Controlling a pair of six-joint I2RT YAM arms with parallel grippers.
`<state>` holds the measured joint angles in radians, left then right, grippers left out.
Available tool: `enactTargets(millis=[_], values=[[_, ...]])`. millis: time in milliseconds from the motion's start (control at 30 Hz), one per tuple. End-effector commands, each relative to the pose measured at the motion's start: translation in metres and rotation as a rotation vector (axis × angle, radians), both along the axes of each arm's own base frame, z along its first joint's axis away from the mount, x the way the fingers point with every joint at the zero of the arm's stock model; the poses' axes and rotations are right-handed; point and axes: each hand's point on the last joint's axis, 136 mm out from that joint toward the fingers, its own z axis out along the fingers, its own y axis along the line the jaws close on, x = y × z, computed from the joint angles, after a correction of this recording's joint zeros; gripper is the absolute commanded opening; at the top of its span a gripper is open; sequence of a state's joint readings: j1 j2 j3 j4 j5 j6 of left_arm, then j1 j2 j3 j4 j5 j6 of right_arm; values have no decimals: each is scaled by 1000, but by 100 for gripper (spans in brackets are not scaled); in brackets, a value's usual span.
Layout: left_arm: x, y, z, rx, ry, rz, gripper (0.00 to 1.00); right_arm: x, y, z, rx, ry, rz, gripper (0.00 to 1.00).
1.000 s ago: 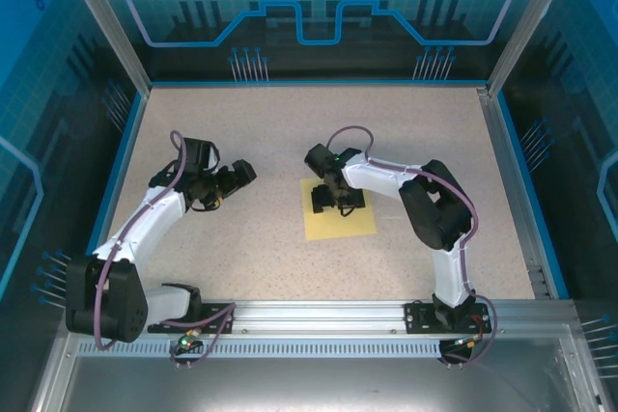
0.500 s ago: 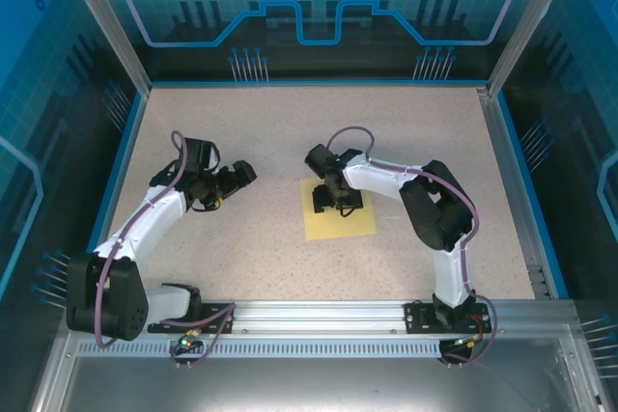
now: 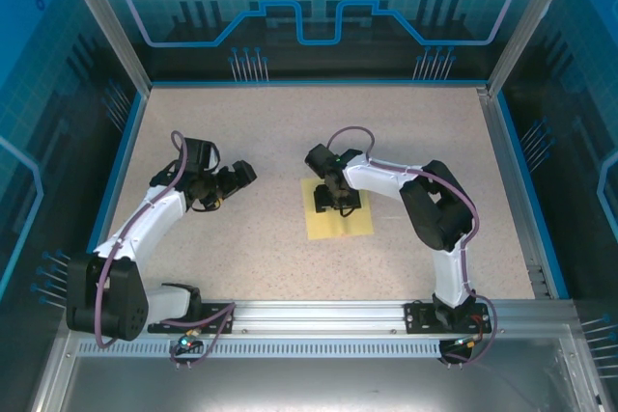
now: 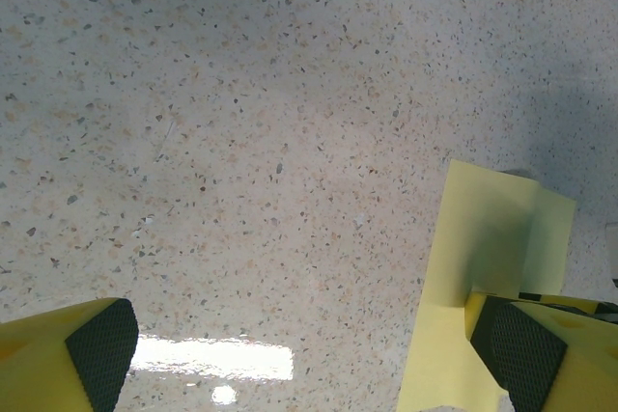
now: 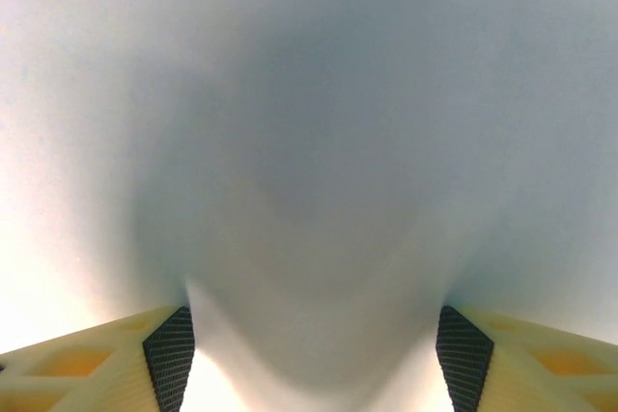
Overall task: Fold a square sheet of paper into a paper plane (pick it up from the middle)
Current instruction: First fold in half a square sheet of paper at the center of the table.
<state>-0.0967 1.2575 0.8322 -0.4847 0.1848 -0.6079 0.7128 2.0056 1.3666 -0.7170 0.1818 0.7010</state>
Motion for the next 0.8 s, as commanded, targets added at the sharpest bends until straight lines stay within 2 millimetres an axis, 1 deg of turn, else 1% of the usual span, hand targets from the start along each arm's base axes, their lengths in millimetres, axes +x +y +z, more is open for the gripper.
enactTargets(millis=[0, 33, 100, 167, 200, 267, 333, 367, 467, 567, 600, 700, 767], values=[[-9, -3, -5, -22, 37, 12, 98, -14, -1, -17, 9, 69, -1, 62], [-11, -4, -7, -28, 40, 10, 98, -12, 3, -13, 34, 57, -1, 57], [-13, -7, -9, -42, 43, 3, 98, -9, 10, -4, 86, 30, -2, 51], [-16, -10, -11, -59, 43, -6, 98, -5, 22, 10, 160, -3, -2, 45], [-18, -12, -13, -68, 41, -11, 99, -3, 28, 18, 203, -19, 1, 39], [-20, -20, -16, -98, 37, -28, 98, -2, 41, 33, 295, -43, 13, 27], [-22, -30, -17, -133, 28, -50, 95, -2, 56, 48, 397, -55, 34, 20], [-23, -33, -18, -148, 24, -56, 93, -3, 64, 57, 457, -63, 46, 19], [-24, -46, -19, -193, 5, -76, 83, -3, 79, 78, 612, -80, 63, 18], [-23, -62, -16, -252, -23, -106, 70, -3, 89, 92, 779, -66, 57, 18], [-22, -67, -13, -266, -35, -121, 69, -4, 91, 94, 822, -57, 59, 18], [-19, -82, -9, -286, -58, -162, 62, -4, 88, 85, 871, -23, 33, 19], [-17, -93, -7, -301, -70, -186, 58, -3, 80, 72, 854, -1, 8, 19]])
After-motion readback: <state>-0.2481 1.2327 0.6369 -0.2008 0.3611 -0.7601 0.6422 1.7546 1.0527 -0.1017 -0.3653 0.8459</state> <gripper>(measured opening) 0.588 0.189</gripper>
